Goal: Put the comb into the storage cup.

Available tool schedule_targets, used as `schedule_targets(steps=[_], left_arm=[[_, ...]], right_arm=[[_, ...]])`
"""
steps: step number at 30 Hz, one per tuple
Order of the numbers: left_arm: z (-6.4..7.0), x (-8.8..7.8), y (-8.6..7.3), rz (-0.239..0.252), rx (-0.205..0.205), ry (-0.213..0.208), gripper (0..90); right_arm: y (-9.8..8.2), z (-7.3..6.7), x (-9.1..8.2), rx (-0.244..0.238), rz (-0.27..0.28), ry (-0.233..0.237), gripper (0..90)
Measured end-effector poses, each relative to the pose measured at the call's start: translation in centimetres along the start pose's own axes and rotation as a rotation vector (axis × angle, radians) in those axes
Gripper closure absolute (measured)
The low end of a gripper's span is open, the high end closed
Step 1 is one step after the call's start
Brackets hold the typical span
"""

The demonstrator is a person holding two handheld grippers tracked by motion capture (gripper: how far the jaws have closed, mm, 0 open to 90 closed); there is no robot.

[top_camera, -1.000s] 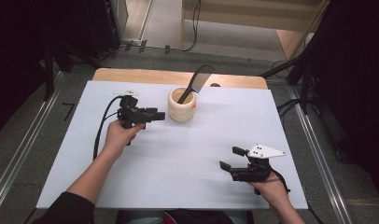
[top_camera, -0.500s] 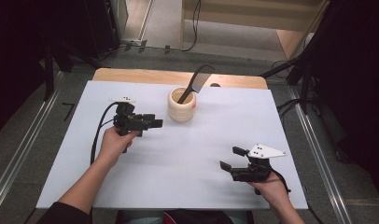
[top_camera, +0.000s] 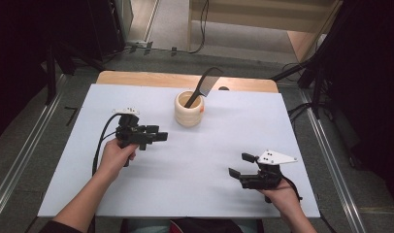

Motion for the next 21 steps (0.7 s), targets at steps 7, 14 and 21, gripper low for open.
schedule_targets(steps=[7, 14, 21], left_arm=[[0.8, -0.2, -0.9, -0.006, -0.003, 0.002, 31.3], [1.3, -0.2, -2.1, -0.041, -0.012, 0.01, 31.3], [1.5, -0.5, -2.9, -0.046, -0.012, 0.019, 29.6]], right_arm=[[-0.1, 0.0, 0.1, -0.003, -0.01, 0.003, 18.0], [-0.2, 0.0, 0.1, 0.0, -0.016, 0.004, 18.1], [-0.3, 0.0, 0.1, 0.001, -0.024, 0.01, 18.0]])
Point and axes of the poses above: each handheld gripper's, and its own axes: x roughly forward along the jaws, y roughly out of its top, z roughly to its right, the point moved 6 cm from there along x, roughly forward along the jaws, and after that the axes turned 12 degrees about -y, right-handed, at the moved point
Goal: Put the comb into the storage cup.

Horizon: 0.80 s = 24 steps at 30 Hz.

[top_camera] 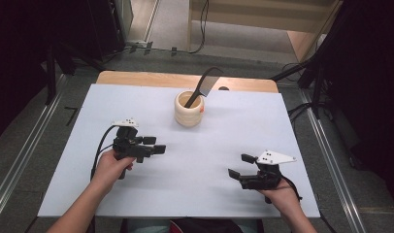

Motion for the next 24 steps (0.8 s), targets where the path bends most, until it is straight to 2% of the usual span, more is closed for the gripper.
schedule_targets(steps=[13, 24], left_arm=[[0.6, -1.0, -1.3, -0.017, -0.008, 0.0, 27.1], [0.6, -2.0, -2.5, -0.043, -0.004, 0.025, 27.0]], right_arm=[[-0.1, 0.0, 0.1, -0.002, -0.012, 0.004, 18.1], [-0.4, -0.2, 0.3, -0.003, -0.032, 0.019, 18.0]])
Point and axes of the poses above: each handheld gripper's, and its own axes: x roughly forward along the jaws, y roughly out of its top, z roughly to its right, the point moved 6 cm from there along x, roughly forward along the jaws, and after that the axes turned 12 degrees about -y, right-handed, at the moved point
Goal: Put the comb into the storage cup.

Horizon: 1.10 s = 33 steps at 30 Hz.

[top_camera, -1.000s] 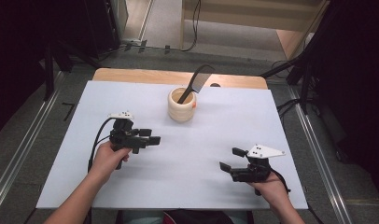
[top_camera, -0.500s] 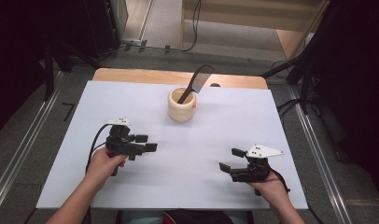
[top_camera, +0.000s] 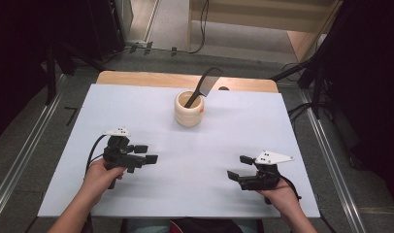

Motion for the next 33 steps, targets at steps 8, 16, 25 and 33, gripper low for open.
schedule_targets(steps=[8, 16, 25, 33], left_arm=[[-0.1, -0.7, -0.6, 0.003, -0.01, 0.01, 27.1], [-0.4, -1.2, -1.1, -0.01, -0.011, 0.025, 27.1], [-0.5, -1.8, -1.8, -0.015, -0.016, 0.037, 27.1], [-0.5, -1.7, -2.0, -0.023, -0.019, 0.038, 27.1]], right_arm=[[0.0, 0.0, 0.0, -0.003, -0.003, 0.003, 18.1], [-0.1, 0.0, 0.1, -0.004, -0.009, 0.003, 18.1], [-0.1, 0.0, 0.1, -0.003, -0.01, 0.001, 18.1], [-0.1, 0.0, 0.1, -0.004, -0.009, 0.001, 18.1]])
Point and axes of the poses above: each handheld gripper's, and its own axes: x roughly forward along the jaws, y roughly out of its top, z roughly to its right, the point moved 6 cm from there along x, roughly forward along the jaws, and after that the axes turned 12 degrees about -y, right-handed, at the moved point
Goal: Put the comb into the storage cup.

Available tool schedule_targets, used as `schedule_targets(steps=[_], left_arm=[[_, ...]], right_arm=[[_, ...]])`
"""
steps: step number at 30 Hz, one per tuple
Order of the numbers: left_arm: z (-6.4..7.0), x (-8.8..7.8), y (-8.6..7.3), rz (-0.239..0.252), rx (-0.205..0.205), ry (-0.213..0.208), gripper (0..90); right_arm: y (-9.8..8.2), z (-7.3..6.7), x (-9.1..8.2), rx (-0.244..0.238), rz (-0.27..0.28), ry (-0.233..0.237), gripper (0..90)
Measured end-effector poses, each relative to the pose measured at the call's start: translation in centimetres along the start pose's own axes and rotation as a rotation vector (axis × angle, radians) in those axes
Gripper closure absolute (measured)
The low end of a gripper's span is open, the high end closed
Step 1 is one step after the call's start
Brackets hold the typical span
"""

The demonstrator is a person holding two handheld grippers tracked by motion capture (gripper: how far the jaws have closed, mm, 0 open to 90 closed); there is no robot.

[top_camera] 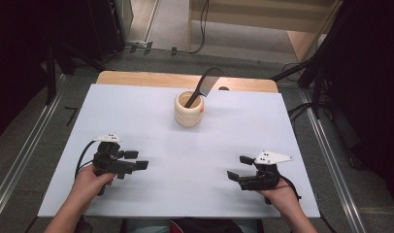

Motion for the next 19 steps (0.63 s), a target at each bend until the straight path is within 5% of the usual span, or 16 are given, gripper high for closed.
schedule_targets(steps=[19], left_arm=[[-0.24, 0.26, -0.27, -0.032, -0.003, 0.02, 27.1]], right_arm=[[-0.1, 0.03, -0.03, -0.014, -0.009, 0.014, 18.3]])
Point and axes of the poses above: each handheld gripper's, and its own axes: x roughly forward along the jaws, y roughly out of its top, z roughly to its right, the point moved 6 cm from there along x, roughly forward along the jaws, and after that the axes turned 12 degrees about -y, right-handed, at the moved point
